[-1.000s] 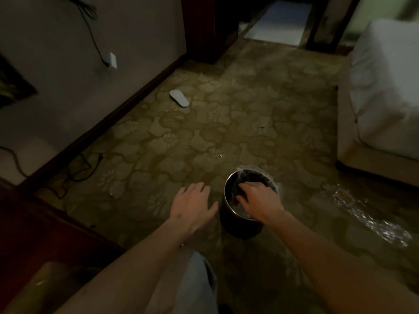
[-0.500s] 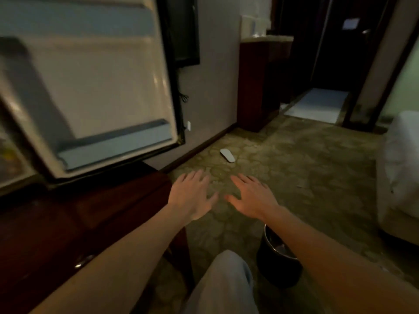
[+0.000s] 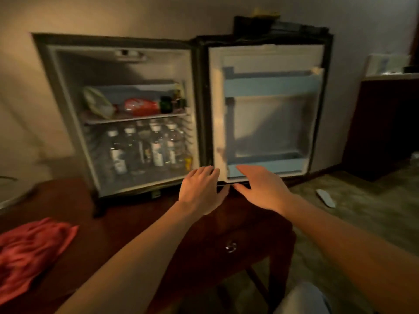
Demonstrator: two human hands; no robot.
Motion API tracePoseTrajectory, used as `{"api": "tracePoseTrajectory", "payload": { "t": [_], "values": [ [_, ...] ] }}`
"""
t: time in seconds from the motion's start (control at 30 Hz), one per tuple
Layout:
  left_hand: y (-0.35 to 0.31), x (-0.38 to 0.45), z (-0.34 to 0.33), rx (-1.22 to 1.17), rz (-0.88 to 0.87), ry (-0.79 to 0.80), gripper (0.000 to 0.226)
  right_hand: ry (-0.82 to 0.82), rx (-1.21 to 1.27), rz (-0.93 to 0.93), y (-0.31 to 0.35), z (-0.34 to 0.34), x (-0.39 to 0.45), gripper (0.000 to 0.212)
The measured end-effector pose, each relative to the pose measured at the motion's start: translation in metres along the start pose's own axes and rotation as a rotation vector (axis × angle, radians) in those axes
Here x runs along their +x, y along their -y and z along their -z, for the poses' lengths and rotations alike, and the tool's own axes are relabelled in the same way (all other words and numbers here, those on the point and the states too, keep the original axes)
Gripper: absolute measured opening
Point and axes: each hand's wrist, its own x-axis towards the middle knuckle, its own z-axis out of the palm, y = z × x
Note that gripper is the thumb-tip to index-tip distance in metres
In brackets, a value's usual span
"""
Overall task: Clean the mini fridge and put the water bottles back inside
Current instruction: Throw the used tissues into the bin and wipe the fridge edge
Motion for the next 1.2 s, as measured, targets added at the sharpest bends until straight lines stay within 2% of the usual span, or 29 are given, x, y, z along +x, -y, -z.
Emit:
{"api": "tracePoseTrajectory", "payload": {
  "t": [0.2,0.4,0.7,0.9,0.97,1.1,1.2],
  "values": [
    [0.099,-0.036,0.014,0.042,0.178,0.013,0.061,0.095,0.065,0.149,0.086,-0.023,0.054,0.062],
    [0.165,-0.056,0.013,0.093,0.292,0.055,0.064,0.147,0.069,0.2,0.133,-0.05,0.1,0.061],
    [0.224,-0.061,-0.012,0.058,0.398,0.159,0.063,0.214,0.11,0.101,0.159,-0.097,0.151,0.053],
    [0.241,-0.043,-0.031,0.005,0.461,0.188,0.062,0.199,0.092,0.047,0.15,-0.118,0.177,0.057],
    [0.247,-0.037,-0.036,-0.004,0.478,0.201,0.06,0.207,0.083,0.009,0.143,-0.123,0.185,0.06],
    [0.254,-0.027,-0.045,-0.003,0.518,0.197,0.054,0.193,0.16,-0.141,0.134,-0.131,0.198,0.082],
    [0.255,-0.022,-0.048,-0.011,0.589,0.14,0.049,0.164,0.249,-0.212,0.129,-0.137,0.207,0.081]
  ]
}}
